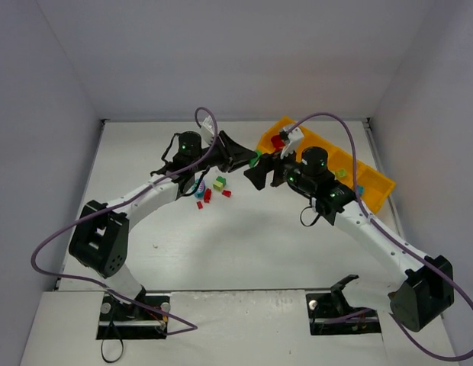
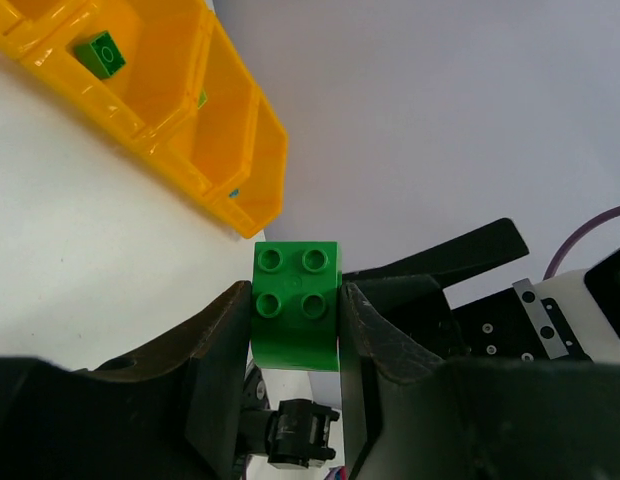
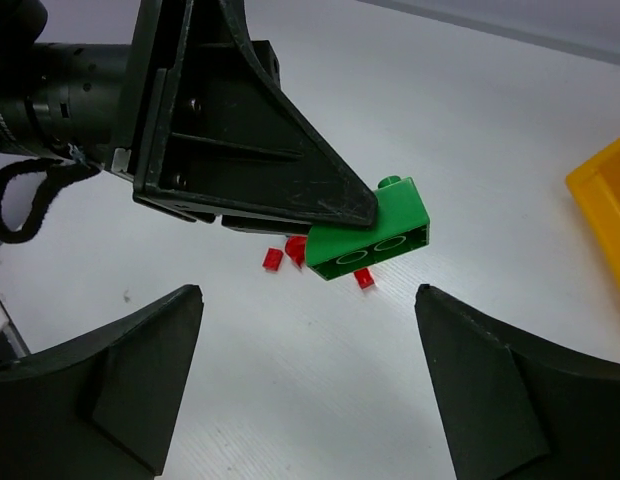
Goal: Sort the legos into containers by color
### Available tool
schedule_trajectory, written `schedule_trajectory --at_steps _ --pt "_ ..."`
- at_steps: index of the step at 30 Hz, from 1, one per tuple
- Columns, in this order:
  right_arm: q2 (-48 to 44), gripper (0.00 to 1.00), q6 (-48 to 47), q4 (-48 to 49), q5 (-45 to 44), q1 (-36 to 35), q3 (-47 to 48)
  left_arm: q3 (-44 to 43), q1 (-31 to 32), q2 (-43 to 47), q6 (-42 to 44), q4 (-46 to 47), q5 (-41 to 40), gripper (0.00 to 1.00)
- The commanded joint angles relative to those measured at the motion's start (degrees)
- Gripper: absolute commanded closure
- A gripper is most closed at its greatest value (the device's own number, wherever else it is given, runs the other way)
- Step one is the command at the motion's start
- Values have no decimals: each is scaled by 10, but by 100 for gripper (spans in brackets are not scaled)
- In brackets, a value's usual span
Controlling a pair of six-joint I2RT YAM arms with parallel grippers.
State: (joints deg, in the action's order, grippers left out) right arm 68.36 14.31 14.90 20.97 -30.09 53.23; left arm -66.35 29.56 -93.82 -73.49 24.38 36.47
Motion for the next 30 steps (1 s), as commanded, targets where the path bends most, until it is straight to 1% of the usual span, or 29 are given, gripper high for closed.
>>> schedule_trajectory --at_steps 1,2,4,11,19,22,26,30 --pt "-2 14 -87 12 -8 -3 42 -50 -1 24 22 5 33 100" --pt "-2 13 -102 3 -9 -3 44 -63 -1 25 41 -27 40 100" --pt "-2 10 -135 -9 -2 -3 50 -74 -2 25 54 -47 63 100" --pt "1 9 -177 -10 22 -3 57 -98 -2 33 105 -113 113 100" --pt "3 17 -183 -7 23 -4 68 -109 -2 29 109 -125 135 100" --pt "6 17 -183 -8 25 -4 69 -112 -2 29 107 -122 135 100" --pt "16 15 -177 -7 38 -4 71 -115 -2 29 101 -118 137 100" --pt "18 16 -176 -6 42 -6 68 -114 -2 31 99 -119 135 100"
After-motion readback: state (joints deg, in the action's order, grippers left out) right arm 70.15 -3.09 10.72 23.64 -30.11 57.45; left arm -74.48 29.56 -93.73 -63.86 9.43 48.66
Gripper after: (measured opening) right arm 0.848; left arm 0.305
